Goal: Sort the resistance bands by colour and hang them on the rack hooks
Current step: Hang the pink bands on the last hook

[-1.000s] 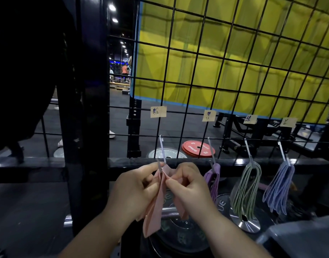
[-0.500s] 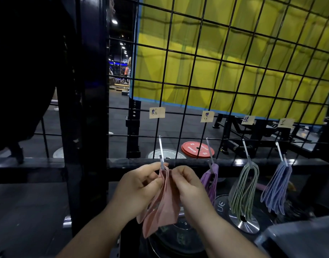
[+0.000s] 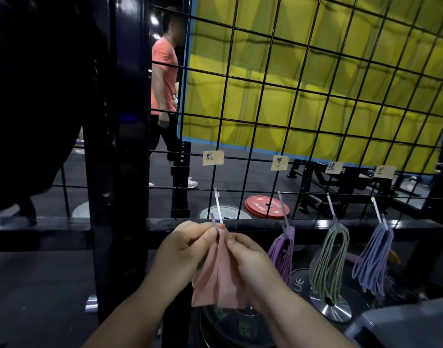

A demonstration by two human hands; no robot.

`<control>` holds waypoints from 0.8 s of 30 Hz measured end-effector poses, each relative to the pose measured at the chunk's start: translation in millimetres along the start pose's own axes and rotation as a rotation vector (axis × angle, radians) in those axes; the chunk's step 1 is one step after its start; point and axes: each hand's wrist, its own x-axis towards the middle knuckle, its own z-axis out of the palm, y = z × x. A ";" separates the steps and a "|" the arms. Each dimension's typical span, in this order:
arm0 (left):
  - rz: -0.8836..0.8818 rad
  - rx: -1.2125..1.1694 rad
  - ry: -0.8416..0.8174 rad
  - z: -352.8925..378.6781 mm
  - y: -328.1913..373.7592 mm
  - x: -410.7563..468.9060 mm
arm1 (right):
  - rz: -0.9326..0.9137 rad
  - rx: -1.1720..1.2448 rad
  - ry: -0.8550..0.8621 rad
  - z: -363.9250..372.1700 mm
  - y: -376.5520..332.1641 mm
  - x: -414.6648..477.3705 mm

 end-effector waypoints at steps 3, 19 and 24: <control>-0.104 -0.229 0.011 3.8 2.9 2.4 | 0.026 -0.003 0.014 0.1 1.5 2.4; -0.224 -0.323 0.091 8.9 3.4 13.8 | -0.155 -0.818 0.126 -9.0 -1.5 7.2; -0.218 -0.359 0.095 8.7 3.7 15.0 | -0.289 -1.042 0.231 -14.3 -11.5 9.4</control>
